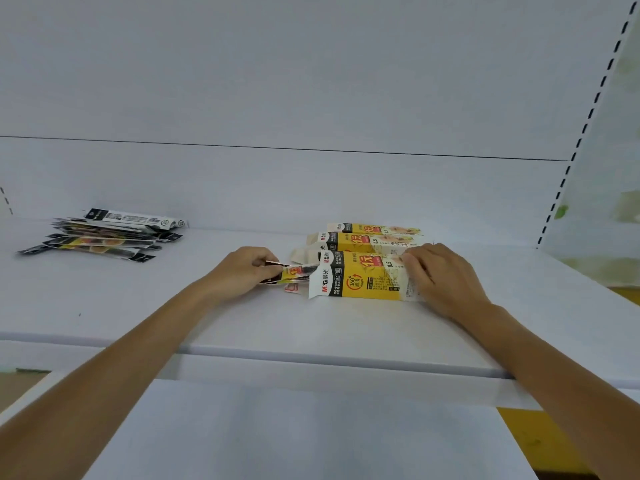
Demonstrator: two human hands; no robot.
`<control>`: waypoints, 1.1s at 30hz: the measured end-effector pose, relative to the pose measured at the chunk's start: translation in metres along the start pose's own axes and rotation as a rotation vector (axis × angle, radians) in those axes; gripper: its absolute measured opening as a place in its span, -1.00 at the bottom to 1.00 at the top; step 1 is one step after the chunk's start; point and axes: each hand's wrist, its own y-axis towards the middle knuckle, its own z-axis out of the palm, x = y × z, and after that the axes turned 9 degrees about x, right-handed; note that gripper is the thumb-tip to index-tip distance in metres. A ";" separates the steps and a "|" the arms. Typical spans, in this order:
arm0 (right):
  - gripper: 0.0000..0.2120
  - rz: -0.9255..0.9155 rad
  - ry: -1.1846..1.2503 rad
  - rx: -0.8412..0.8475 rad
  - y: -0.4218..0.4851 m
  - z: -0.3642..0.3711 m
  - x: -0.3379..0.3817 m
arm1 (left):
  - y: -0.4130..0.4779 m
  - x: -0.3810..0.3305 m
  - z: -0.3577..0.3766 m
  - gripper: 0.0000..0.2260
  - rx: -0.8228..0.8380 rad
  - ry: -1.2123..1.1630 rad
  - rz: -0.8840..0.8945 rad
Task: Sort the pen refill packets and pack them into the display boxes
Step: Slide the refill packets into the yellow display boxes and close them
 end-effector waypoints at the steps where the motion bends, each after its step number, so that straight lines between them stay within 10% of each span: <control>1: -0.47 -0.007 0.014 -0.001 0.000 0.001 -0.001 | 0.001 0.000 0.001 -0.94 -0.006 -0.014 0.000; 33: -0.47 -0.067 0.096 -0.003 0.001 0.001 0.000 | 0.014 -0.044 0.035 -0.81 0.211 -0.618 -0.135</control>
